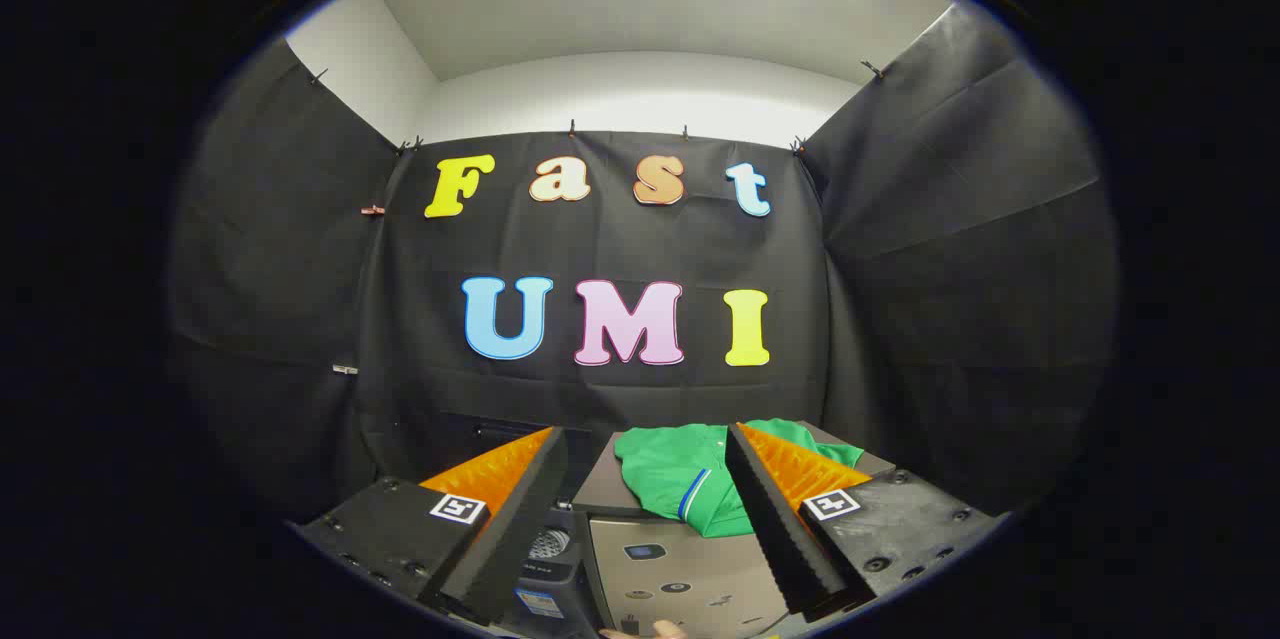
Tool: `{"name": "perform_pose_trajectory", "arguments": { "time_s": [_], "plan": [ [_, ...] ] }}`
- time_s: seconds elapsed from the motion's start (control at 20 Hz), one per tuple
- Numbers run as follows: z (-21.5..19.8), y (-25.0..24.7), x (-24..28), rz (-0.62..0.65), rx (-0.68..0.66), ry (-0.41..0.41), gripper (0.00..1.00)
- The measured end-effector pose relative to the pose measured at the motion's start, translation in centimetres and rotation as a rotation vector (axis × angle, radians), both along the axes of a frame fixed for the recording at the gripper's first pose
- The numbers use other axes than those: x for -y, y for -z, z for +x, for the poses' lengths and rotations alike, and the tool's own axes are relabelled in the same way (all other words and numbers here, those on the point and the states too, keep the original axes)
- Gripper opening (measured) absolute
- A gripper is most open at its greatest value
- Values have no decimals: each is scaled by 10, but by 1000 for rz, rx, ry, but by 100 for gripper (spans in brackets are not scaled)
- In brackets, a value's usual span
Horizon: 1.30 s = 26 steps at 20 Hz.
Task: Put the clothes into the washing machine and then close the washing machine lid.
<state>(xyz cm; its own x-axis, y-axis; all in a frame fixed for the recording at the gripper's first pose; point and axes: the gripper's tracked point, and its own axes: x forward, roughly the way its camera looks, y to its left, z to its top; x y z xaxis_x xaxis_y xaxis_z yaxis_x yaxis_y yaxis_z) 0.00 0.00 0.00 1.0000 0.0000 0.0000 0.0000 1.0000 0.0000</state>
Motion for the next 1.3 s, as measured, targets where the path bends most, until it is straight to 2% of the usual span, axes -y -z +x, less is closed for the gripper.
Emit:
{"name": "perform_pose_trajectory", "arguments": {
  "time_s": [1.3],
  "plan": [
    [0, -3, 1, -8, 0, 3, 99]
  ]
}}
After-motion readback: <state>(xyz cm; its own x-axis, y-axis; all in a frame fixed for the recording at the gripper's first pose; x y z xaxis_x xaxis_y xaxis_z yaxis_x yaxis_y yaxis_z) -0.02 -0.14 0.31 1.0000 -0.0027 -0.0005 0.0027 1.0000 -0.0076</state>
